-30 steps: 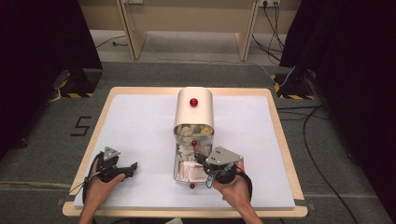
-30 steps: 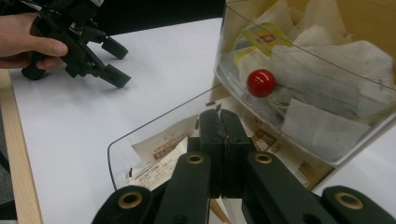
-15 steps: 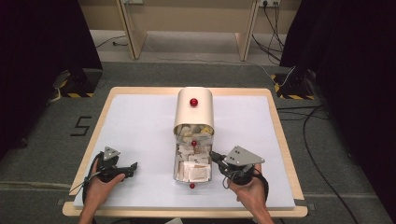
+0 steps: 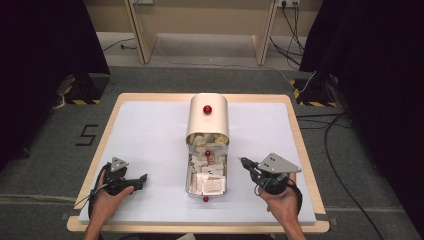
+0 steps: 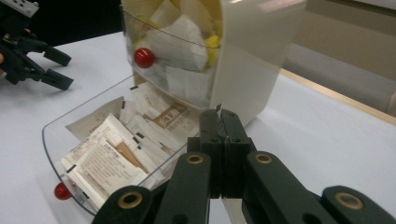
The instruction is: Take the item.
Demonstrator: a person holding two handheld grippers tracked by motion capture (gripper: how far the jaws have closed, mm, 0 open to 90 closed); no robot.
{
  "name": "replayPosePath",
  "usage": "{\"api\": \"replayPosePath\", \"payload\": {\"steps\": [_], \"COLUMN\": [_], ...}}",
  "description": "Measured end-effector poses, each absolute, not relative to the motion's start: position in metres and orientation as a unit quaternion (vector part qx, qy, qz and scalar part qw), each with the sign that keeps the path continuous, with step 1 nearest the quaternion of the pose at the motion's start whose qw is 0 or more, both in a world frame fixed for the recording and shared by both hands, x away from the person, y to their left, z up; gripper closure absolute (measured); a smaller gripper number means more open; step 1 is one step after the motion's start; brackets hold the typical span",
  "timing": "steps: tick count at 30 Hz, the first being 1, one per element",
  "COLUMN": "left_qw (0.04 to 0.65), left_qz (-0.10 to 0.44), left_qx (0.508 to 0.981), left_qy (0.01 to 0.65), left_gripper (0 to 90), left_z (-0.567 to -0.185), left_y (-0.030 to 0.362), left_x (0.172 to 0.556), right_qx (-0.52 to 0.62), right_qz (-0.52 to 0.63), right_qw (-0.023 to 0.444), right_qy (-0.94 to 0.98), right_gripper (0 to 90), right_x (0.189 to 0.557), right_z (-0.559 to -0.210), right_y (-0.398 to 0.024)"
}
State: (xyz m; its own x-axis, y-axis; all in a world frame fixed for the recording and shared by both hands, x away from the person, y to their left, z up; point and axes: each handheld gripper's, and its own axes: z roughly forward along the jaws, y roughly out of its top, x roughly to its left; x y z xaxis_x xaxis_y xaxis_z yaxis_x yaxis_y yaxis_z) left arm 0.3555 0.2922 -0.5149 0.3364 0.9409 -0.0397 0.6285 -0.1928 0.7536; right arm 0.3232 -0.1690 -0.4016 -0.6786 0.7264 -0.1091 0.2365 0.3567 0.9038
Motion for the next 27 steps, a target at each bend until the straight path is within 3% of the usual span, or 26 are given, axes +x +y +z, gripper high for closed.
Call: {"api": "replayPosePath", "payload": {"steps": [27], "left_qw": [0.348], "left_qz": [0.224], "left_qx": [0.740], "left_qy": [0.530], "left_gripper": [8.0], "left_z": [-0.515], "left_y": [0.292], "left_x": [0.355], "right_qx": [0.384], "right_qz": [0.452], "right_qw": [0.275], "right_qy": [0.756], "right_gripper": [90.0], "right_x": [0.351], "right_z": [-0.422], "right_y": [-0.220]}}
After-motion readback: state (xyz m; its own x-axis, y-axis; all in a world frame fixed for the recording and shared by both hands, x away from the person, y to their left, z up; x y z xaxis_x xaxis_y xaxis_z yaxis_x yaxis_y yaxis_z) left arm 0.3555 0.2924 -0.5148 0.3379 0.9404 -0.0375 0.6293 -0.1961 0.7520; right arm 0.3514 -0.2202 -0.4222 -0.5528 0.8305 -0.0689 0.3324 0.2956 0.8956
